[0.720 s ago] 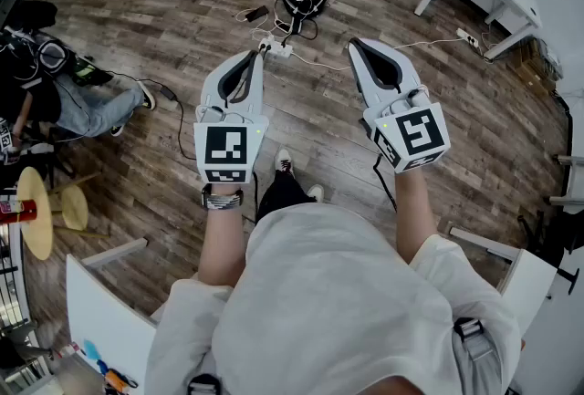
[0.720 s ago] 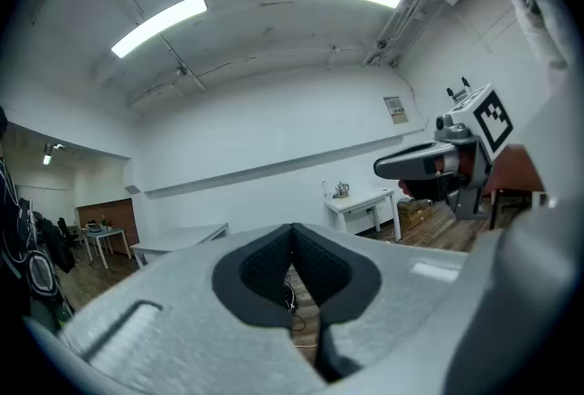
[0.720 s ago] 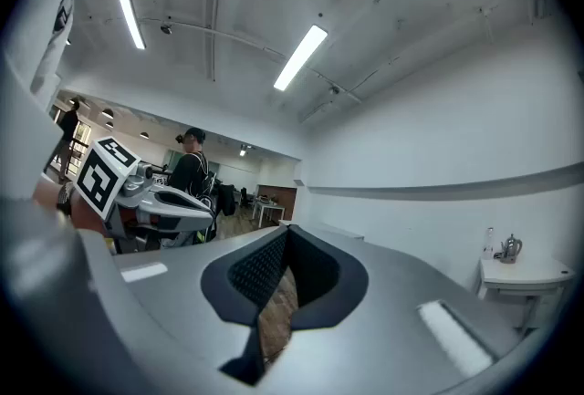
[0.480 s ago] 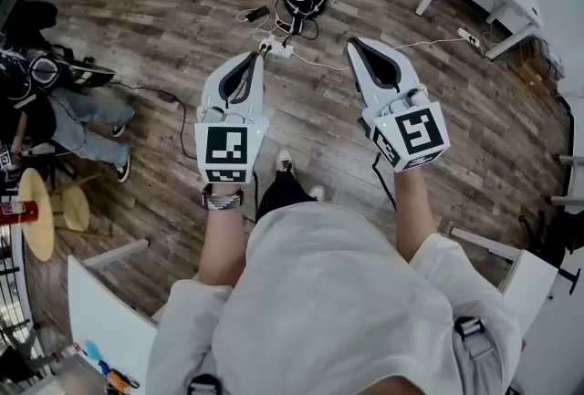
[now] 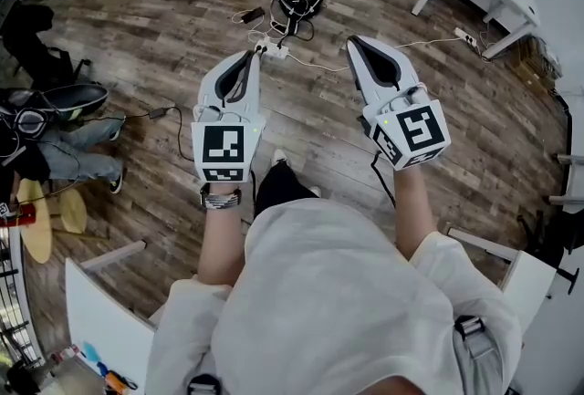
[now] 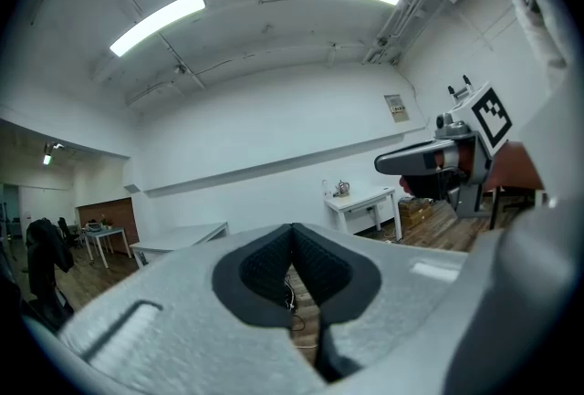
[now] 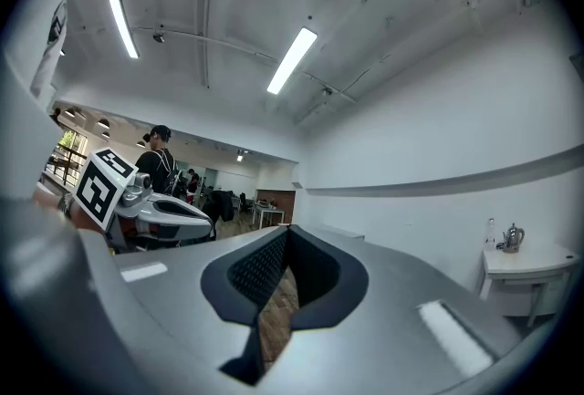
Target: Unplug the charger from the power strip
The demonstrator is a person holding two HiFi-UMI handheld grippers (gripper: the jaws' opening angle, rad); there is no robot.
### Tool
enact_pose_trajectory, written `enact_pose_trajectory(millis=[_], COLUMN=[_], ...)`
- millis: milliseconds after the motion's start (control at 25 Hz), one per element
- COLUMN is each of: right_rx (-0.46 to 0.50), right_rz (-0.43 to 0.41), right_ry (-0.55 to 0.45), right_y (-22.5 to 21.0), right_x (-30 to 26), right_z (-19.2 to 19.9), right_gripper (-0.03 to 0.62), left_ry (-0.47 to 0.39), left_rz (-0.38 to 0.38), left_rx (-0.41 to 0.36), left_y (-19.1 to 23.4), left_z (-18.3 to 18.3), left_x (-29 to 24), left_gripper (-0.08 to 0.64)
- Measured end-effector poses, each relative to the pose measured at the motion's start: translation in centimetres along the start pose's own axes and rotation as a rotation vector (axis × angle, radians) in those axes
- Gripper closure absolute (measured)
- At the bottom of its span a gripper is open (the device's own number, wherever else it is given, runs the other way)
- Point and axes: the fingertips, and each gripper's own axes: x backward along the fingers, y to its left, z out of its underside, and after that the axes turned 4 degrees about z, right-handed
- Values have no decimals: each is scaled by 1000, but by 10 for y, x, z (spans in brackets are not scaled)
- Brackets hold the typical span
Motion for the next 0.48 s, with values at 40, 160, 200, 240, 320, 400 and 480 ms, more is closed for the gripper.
enact_pose_trajectory(millis=[40,160,200,240,320,400,480], right_rx=[-4,-16,-18,-19,-18,-19,-22], right_rz=[1,-1,-2,-3,-6,-10,-12], right_ry=[3,12,15,18,26,33,40], right_y=[-2,-5,-7,-9,-13,-16,-20], right_x=[-2,-7,-10,-13,-21,-31,-42], right_z=[2,7,8,9,14,19,24], right_gripper=[592,591,592,592,592,592,592], left_ry=[3,14,15,16,19,26,33], left_rz=[-1,-4,-5,-7,-11,-14,-14], left_rx=[3,12,13,13,17,27,37], left_y=[1,5,6,9,14,21,30], left_z=[1,6,7,7,10,17,24], left_x=[-2,-7,-10,-13,-20,-28,-39], left_gripper=[555,555,555,555,555,555,555])
